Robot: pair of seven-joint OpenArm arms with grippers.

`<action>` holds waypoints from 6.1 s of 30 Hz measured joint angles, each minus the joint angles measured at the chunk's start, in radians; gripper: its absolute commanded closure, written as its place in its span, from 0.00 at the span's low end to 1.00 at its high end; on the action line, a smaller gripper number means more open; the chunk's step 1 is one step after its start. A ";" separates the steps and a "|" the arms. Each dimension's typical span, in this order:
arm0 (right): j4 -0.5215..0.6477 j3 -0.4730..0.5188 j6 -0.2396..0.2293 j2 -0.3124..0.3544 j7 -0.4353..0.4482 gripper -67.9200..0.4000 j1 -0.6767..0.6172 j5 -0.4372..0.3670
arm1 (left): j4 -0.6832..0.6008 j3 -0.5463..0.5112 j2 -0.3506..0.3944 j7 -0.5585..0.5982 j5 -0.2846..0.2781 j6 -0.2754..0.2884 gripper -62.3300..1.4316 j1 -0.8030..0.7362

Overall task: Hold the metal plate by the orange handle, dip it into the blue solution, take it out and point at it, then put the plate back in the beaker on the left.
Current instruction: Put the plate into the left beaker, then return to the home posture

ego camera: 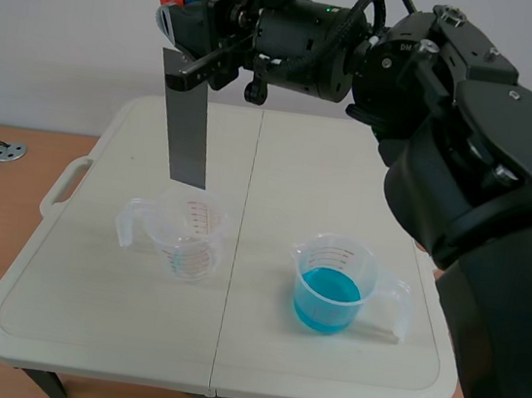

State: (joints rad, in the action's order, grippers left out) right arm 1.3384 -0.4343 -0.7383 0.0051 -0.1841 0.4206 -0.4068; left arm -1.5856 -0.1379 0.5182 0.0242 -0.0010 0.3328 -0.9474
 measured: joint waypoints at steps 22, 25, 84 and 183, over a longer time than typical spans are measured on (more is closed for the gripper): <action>-0.008 -0.072 0.000 0.000 0.008 0.98 0.000 0.026 | 0.000 0.000 0.000 0.000 0.000 0.000 0.91 0.000; -0.008 -0.072 0.000 0.000 0.009 0.98 0.000 0.026 | 0.000 0.000 0.000 0.000 0.000 0.000 0.91 0.000; -0.286 -0.130 0.001 -0.014 0.109 0.47 -0.045 0.138 | 0.000 0.000 0.000 0.000 0.000 0.000 0.91 0.000; 0.623 0.426 0.005 0.422 -0.053 0.02 -0.983 -0.272 | -0.367 0.311 0.000 -0.006 -0.157 -0.131 0.00 0.432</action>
State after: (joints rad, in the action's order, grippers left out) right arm 1.9610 -0.0082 -0.7338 0.4267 -0.2375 -0.5629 -0.6785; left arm -1.9530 0.1734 0.5182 0.0185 -0.1581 0.2020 -0.5152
